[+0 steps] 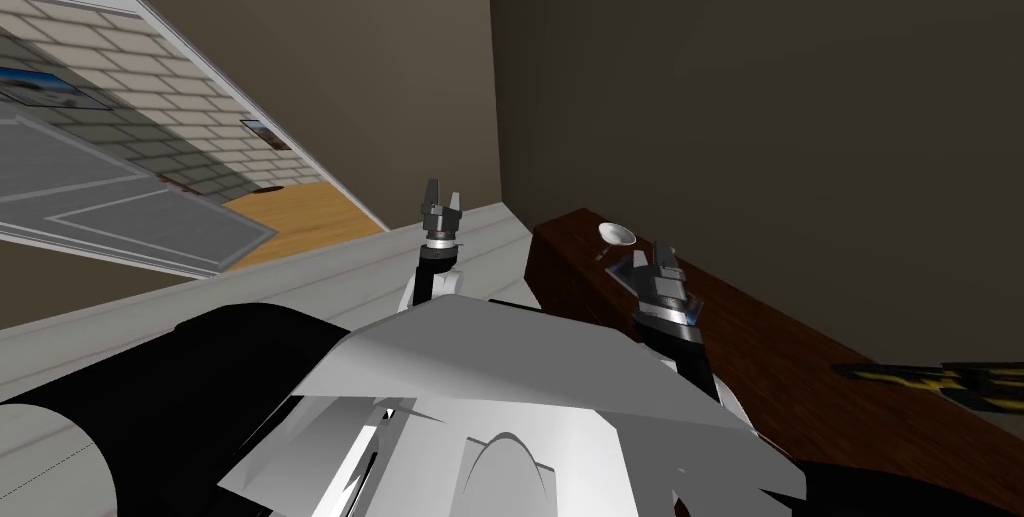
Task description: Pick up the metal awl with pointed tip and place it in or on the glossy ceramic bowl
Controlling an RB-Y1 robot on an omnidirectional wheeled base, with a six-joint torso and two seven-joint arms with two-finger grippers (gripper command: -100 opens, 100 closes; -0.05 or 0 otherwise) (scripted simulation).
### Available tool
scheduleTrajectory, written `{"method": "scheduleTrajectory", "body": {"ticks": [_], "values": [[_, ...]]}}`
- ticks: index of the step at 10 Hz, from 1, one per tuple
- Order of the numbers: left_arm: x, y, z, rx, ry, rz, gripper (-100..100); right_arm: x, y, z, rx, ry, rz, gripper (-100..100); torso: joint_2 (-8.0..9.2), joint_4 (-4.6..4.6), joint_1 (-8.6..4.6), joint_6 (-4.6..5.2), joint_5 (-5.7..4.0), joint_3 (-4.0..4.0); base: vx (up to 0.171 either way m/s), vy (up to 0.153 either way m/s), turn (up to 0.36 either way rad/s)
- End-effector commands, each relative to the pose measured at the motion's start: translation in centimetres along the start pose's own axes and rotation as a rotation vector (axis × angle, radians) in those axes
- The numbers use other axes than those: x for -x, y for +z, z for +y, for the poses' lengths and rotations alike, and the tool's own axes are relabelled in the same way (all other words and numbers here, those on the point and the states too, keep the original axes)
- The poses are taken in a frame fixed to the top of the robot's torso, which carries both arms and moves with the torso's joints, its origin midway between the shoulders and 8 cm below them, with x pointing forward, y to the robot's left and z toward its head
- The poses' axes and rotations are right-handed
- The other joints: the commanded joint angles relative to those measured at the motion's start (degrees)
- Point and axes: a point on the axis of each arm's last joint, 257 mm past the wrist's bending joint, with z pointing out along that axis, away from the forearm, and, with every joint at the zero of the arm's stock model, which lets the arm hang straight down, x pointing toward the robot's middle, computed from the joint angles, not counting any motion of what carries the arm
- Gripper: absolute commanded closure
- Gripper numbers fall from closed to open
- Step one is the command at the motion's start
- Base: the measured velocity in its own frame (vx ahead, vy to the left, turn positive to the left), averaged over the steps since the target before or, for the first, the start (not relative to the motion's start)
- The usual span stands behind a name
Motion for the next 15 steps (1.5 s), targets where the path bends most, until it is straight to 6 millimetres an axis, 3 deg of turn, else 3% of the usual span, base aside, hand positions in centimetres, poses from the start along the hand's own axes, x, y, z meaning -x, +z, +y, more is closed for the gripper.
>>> {"method": "scheduleTrajectory", "body": {"ticks": [1, 6, 11, 12, 15], "values": [[0.0, 0.0, 0.0, 0.000, 0.000, 0.000, 0, 0.4, -1.3, -2.3, -0.078, -0.077, 0.024, -100, 0.00, 0.00, 0.00, 0.00, 0.00, 0.00, 0.123, 0.075, 0.066], [0.0, 0.0, 0.0, 0.000, 0.000, 0.000, 0, 2.8, -6.2, -8.3, -0.295, -0.296, 0.111, -100, 0.06, 0.01, -0.05, 0.00, -0.01, 0.03, 0.100, 0.065, 0.058], [0.0, 0.0, 0.0, 0.000, 0.000, 0.000, 0, 6.1, -11.6, -12.7, -0.484, -0.493, 0.208, -100, 0.08, 0.01, -0.11, 0.00, -0.02, 0.04, 0.098, 0.057, 0.056], [0.0, 0.0, 0.0, 0.000, 0.000, 0.000, 0, 7.6, -13.8, -14.2, -0.556, -0.573, 0.253, -100, 0.09, 0.02, -0.07, 0.01, -0.01, 0.05, 0.136, 0.072, 0.092], [0.0, 0.0, 0.0, 0.000, 0.000, 0.000, 0, 9.4, -16.4, -15.5, -0.633, -0.660, 0.309, -100, 0.09, 0.01, -0.01, 0.00, 0.01, 0.04, 0.091, 0.064, 0.041]]}}
